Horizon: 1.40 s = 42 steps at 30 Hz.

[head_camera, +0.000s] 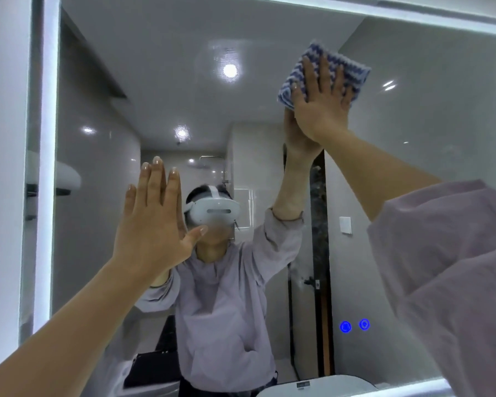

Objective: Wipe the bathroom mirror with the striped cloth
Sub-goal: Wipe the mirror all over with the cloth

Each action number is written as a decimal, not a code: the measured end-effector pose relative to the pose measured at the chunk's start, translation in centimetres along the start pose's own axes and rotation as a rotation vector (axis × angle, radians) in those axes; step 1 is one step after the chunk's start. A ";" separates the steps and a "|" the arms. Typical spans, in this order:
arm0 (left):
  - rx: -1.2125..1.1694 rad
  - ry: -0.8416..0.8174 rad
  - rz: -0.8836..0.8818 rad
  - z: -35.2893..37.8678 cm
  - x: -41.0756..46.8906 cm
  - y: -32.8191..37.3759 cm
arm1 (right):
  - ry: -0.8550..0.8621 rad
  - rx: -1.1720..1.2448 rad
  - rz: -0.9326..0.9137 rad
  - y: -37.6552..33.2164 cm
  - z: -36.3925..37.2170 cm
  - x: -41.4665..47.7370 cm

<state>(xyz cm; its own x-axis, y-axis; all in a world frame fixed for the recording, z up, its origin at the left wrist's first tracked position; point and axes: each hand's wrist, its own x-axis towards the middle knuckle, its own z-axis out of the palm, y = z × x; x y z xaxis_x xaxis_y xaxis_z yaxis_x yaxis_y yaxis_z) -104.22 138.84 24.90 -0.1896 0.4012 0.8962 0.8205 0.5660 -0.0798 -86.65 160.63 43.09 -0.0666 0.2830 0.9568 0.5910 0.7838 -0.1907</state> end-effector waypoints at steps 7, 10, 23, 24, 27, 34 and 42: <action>-0.021 0.020 0.005 0.1 0.0 -0.1 | 0.013 -0.009 0.013 -1.6 1.7 -3.7; -0.012 0.022 0.003 0.0 0.0 0.0 | 0.011 -0.008 0.010 -2.3 1.9 -4.4; -0.011 0.005 -0.015 0.0 0.0 0.1 | -0.047 -0.048 -0.373 -9.1 3.9 -10.6; -0.009 0.002 -0.014 0.0 0.0 0.1 | -0.058 -0.043 -0.381 -8.9 3.7 -10.5; -0.019 0.000 -0.008 -0.2 0.0 0.1 | -0.089 -0.053 -0.409 -8.2 3.3 -10.1; -0.012 -0.011 -0.006 -0.3 -0.1 0.0 | -0.107 -0.047 -0.399 -4.2 2.9 -10.7; -0.011 -0.022 -0.006 -0.4 0.0 0.1 | -0.103 -0.020 -0.109 2.6 2.5 -13.0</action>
<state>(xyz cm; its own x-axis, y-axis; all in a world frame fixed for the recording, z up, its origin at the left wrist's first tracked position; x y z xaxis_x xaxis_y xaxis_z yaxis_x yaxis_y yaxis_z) -103.94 138.57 25.08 -0.2063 0.4140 0.8866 0.8252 0.5605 -0.0697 -86.28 160.41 29.61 -0.2127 0.2528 0.9438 0.5916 0.8021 -0.0814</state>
